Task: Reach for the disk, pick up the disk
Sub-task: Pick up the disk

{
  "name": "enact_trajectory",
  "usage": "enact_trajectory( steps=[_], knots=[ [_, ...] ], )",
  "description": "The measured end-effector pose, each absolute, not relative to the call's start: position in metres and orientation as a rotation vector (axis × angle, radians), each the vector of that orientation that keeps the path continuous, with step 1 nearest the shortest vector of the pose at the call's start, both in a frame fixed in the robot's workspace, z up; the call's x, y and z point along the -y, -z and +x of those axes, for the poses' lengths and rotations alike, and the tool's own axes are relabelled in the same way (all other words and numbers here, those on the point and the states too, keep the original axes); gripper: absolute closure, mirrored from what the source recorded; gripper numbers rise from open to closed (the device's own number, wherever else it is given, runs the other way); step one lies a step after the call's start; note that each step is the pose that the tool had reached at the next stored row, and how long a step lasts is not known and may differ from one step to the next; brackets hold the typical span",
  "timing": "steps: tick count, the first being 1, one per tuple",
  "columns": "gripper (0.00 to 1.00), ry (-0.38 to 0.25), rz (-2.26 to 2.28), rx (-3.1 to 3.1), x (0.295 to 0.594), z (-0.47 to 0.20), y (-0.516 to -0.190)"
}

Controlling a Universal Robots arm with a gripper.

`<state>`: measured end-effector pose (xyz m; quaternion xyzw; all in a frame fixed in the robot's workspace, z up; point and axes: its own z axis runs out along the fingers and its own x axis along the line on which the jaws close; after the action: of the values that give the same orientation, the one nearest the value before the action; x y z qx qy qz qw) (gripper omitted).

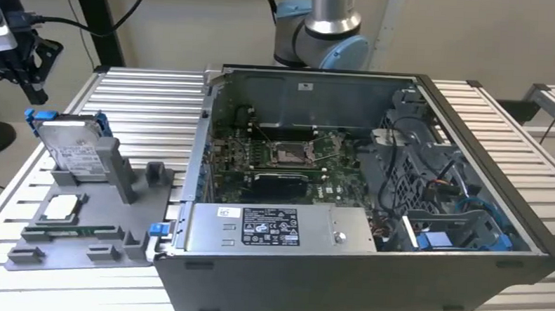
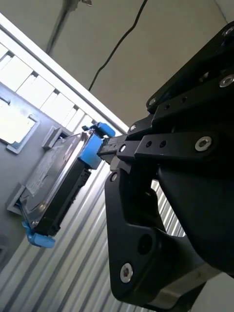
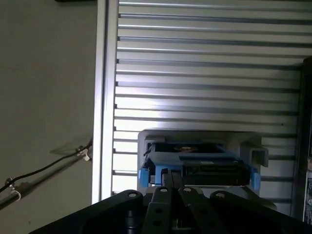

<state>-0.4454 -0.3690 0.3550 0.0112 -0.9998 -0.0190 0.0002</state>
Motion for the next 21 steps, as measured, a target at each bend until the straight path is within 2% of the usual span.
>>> enact_trajectory(
  steps=[11,21],
  knots=[
    [1.0,0.059,0.045,3.14,0.3699,-0.4453,-0.355],
    [1.0,0.059,0.309,3.122,0.3699,-0.4453,-0.355]
  ],
)
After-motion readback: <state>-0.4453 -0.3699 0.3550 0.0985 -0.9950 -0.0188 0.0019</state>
